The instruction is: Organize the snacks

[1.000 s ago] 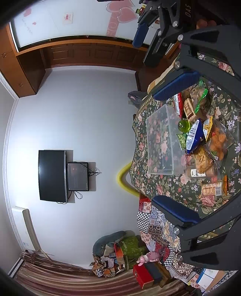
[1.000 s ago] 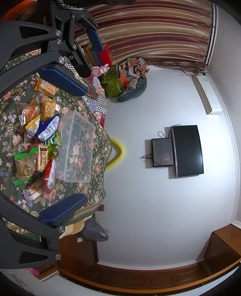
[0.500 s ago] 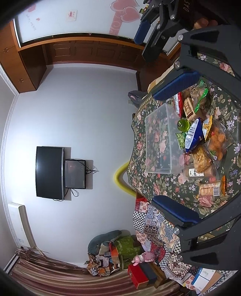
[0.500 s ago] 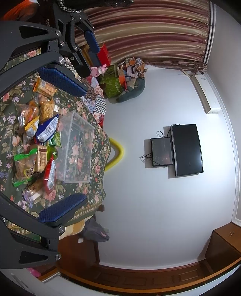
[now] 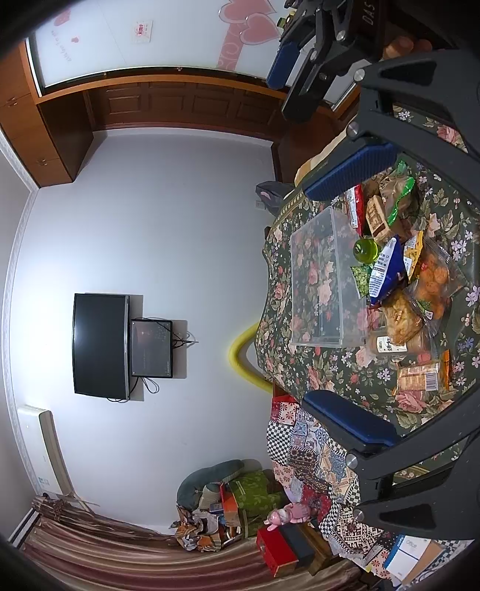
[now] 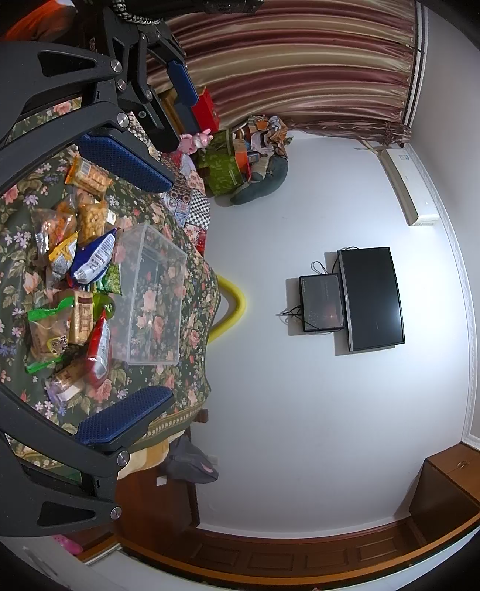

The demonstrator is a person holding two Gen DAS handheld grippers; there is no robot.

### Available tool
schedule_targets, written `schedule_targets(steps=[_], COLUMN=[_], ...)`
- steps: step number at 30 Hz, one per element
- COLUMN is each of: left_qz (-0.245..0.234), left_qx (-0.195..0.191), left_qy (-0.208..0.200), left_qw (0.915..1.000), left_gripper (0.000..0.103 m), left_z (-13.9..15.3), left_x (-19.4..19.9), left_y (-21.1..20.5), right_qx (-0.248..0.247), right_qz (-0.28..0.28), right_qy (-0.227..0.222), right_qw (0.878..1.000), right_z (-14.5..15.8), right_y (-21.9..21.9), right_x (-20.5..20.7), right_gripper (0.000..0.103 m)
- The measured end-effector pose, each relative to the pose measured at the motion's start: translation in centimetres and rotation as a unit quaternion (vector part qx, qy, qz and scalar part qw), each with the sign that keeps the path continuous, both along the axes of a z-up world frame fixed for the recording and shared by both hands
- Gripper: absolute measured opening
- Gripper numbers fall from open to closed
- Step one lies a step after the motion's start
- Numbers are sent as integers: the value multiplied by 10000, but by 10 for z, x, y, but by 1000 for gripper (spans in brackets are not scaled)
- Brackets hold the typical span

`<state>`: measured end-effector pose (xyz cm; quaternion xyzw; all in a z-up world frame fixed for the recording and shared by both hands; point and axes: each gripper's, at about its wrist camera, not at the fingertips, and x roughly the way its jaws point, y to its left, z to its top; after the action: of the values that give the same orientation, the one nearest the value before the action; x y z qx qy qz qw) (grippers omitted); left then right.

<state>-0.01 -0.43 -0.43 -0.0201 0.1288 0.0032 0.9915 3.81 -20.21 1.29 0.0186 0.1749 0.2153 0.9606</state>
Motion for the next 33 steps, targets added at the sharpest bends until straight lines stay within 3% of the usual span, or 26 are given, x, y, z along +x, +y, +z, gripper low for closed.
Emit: schedule_targets(steps=[23,33], left_qz=[-3,-82], left_qx=[6,80], left_qy=[3,96], left_qw=[10000,9999], left_gripper=[103,103], left_z=[0,-9], left_x=[0,6], left_y=[0,3], right_qx=[61,-69], right_qz=[14,-70], right_qy=[-56,221], right_qw=[10000,9997], right_z=[0,-17], right_y=[0,-2], right_x=[-3,11], right_gripper=[103,103])
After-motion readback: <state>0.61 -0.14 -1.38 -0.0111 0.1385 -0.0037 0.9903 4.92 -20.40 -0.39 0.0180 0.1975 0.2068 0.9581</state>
